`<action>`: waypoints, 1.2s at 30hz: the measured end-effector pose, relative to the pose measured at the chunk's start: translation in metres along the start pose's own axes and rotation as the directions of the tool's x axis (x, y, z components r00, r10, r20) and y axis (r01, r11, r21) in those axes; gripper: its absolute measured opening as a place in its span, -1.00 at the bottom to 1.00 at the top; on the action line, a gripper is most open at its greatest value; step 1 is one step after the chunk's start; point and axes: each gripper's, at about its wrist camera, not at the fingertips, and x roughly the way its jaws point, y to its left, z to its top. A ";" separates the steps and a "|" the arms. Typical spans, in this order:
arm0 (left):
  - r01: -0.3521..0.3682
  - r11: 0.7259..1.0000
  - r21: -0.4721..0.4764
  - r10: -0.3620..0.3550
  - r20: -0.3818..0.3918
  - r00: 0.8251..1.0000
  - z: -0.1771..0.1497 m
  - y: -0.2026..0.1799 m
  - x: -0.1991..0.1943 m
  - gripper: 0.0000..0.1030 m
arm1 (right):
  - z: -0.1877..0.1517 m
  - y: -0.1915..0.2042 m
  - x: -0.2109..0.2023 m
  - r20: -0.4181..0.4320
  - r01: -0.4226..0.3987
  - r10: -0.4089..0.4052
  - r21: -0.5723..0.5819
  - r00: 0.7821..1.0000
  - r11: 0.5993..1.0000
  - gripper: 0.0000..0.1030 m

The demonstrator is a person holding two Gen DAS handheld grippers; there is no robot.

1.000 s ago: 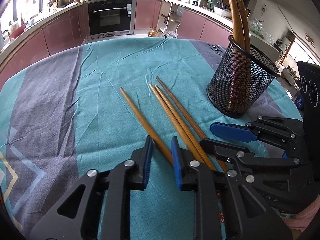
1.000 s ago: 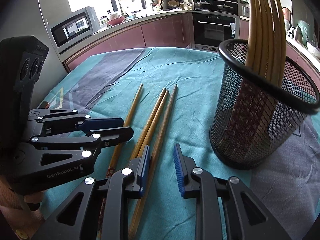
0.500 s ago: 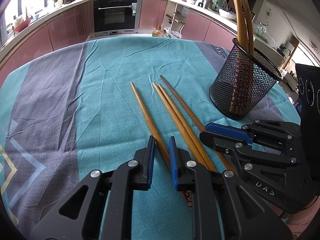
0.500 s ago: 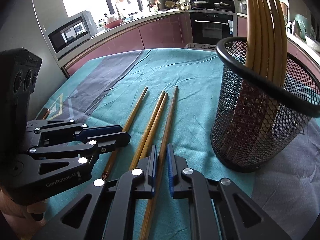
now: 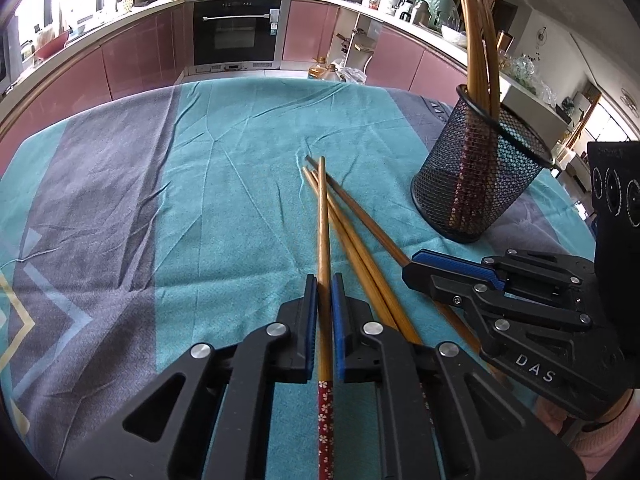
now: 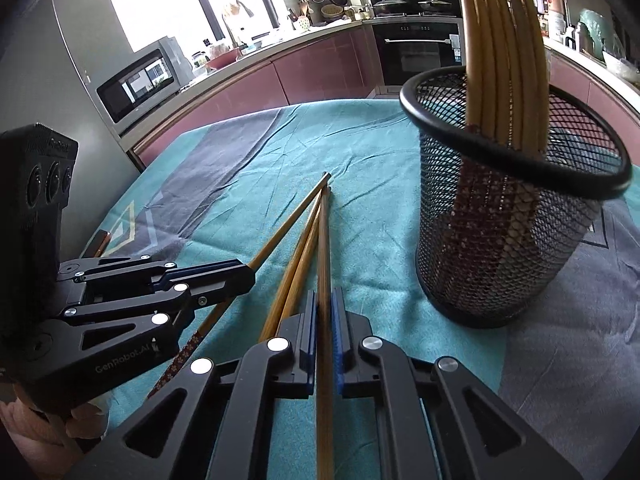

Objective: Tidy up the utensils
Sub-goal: 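Lift both chopsticks upright and carry them over the mesh cup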

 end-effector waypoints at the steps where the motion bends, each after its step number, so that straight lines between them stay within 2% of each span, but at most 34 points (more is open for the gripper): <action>1: 0.002 1.000 -0.002 -0.002 0.005 1.000 0.000 0.001 -0.003 -0.85 | 0.000 0.000 -0.001 0.003 -0.001 0.001 0.002 1.000 1.000 -0.88; 21: 0.101 0.995 -0.001 -0.101 0.077 0.992 0.004 -0.001 -0.051 -0.85 | 0.002 0.001 -0.043 0.086 -0.061 0.061 -0.002 0.994 0.998 -0.88; 36: 0.211 0.977 0.025 -0.213 0.122 0.969 0.011 -0.008 -0.091 -0.85 | 0.009 0.000 -0.081 0.178 -0.085 0.086 -0.010 0.980 0.996 -0.88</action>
